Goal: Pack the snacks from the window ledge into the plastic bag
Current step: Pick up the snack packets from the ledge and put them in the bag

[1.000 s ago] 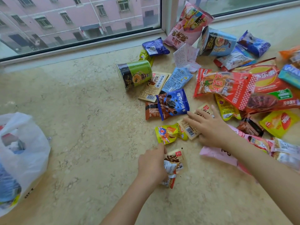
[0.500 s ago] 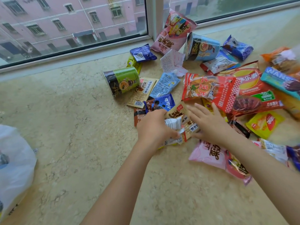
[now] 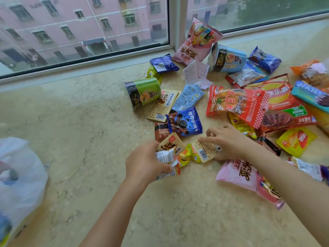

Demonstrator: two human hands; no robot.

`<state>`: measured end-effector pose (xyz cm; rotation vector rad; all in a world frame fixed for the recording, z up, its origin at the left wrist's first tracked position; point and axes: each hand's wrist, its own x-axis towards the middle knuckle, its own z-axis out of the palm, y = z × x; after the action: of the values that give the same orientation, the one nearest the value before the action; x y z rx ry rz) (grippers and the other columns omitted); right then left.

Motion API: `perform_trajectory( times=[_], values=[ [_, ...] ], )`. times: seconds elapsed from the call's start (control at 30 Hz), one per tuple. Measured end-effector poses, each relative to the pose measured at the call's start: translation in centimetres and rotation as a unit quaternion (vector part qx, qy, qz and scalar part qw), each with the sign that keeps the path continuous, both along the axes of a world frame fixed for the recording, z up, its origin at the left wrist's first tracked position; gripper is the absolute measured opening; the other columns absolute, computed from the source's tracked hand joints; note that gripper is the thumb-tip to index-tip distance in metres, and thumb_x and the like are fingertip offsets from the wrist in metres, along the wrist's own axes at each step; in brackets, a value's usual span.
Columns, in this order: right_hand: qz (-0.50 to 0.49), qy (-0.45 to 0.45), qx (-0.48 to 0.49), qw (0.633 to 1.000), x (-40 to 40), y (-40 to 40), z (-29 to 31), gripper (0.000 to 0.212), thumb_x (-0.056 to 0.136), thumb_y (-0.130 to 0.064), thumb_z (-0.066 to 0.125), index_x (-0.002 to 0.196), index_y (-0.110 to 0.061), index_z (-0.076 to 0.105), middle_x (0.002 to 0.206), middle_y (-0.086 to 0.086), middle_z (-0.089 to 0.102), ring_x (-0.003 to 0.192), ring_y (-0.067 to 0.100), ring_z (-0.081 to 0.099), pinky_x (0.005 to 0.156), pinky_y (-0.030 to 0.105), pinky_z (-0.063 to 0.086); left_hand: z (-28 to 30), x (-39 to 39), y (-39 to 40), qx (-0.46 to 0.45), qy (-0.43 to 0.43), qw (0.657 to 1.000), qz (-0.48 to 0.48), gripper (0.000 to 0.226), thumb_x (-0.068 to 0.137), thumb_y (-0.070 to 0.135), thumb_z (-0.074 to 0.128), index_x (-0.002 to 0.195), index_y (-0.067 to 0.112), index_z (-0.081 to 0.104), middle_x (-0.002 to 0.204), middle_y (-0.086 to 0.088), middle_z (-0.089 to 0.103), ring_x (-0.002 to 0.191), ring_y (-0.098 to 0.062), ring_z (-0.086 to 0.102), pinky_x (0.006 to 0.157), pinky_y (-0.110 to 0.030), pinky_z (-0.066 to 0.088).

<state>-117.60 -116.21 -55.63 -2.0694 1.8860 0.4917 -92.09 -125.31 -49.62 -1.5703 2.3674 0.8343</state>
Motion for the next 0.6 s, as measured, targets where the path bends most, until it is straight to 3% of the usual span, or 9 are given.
perform_trajectory(
  times=[0.13,0.2,0.27,0.3,0.37,0.5,0.6],
  values=[
    [-0.011,0.063,-0.023,0.998,2.3,0.6,-0.7,0.07,0.075,-0.019,0.063,0.141,-0.023,0.041,0.138,0.008,0.044,0.116,0.025,0.053,0.086,0.036,0.046,-0.1,2.9,0.0,-0.005,0.005,1.0,0.013,0.052,0.059,0.052,0.081,0.097,0.025,0.058,0.079,0.011,0.057,0.073,-0.01,0.055,0.058,-0.028,0.042],
    [-0.005,0.074,-0.086,0.994,3.2,1.3,-2.2,0.066,0.057,-0.001,0.076,0.121,-0.005,0.061,0.122,0.022,0.06,0.096,0.034,0.066,0.061,0.04,0.056,-0.2,4.3,-0.1,-0.002,0.011,1.0,0.024,0.051,0.059,0.052,0.081,0.096,0.027,0.057,0.081,0.012,0.058,0.075,-0.01,0.055,0.06,-0.028,0.043],
    [-0.014,0.077,-0.151,0.985,4.0,2.1,-2.7,0.046,0.06,0.005,0.069,0.106,0.002,0.067,0.105,0.026,0.067,0.083,0.038,0.07,0.051,0.041,0.057,-0.2,5.8,-0.3,0.002,0.024,0.999,0.035,0.049,0.058,0.051,0.081,0.093,0.026,0.057,0.08,0.013,0.059,0.075,-0.01,0.056,0.058,-0.027,0.041],
    [-0.014,0.071,-0.181,0.981,4.5,2.4,-2.4,0.037,0.069,0.002,0.055,0.104,0.003,0.068,0.102,0.026,0.068,0.082,0.039,0.07,0.053,0.042,0.058,-0.1,6.7,-0.5,0.001,0.032,0.999,0.042,0.049,0.058,0.052,0.081,0.091,0.026,0.057,0.078,0.012,0.06,0.073,-0.011,0.057,0.056,-0.027,0.039],
    [-0.003,0.046,-0.254,0.966,5.7,2.6,-1.6,0.045,0.074,-0.004,0.036,0.104,0.002,0.069,0.101,0.023,0.07,0.085,0.037,0.07,0.06,0.042,0.058,0.4,8.7,-0.9,-0.006,0.047,0.997,0.054,0.047,0.058,0.052,0.08,0.088,0.026,0.057,0.076,0.011,0.061,0.07,-0.008,0.057,0.053,-0.027,0.038],
    [0.023,-0.011,-0.372,0.928,10.4,1.3,1.2,0.043,0.096,0.0,0.03,0.116,-0.007,0.067,0.115,0.013,0.069,0.101,0.031,0.068,0.077,0.044,0.057,2.3,13.5,-1.5,-0.029,0.096,0.991,0.088,0.044,0.059,0.05,0.081,0.089,0.03,0.056,0.075,0.014,0.059,0.066,0.0,0.054,0.052,-0.026,0.038],
    [0.077,-0.069,-0.427,0.898,16.3,-0.5,3.9,0.044,0.086,0.006,0.051,0.124,-0.016,0.058,0.118,0.008,0.068,0.107,0.027,0.066,0.081,0.043,0.056,4.3,17.9,-1.7,-0.063,0.135,0.985,0.087,0.045,0.058,0.05,0.079,0.095,0.039,0.055,0.079,0.018,0.058,0.071,0.003,0.053,0.055,-0.025,0.038]
  ],
)
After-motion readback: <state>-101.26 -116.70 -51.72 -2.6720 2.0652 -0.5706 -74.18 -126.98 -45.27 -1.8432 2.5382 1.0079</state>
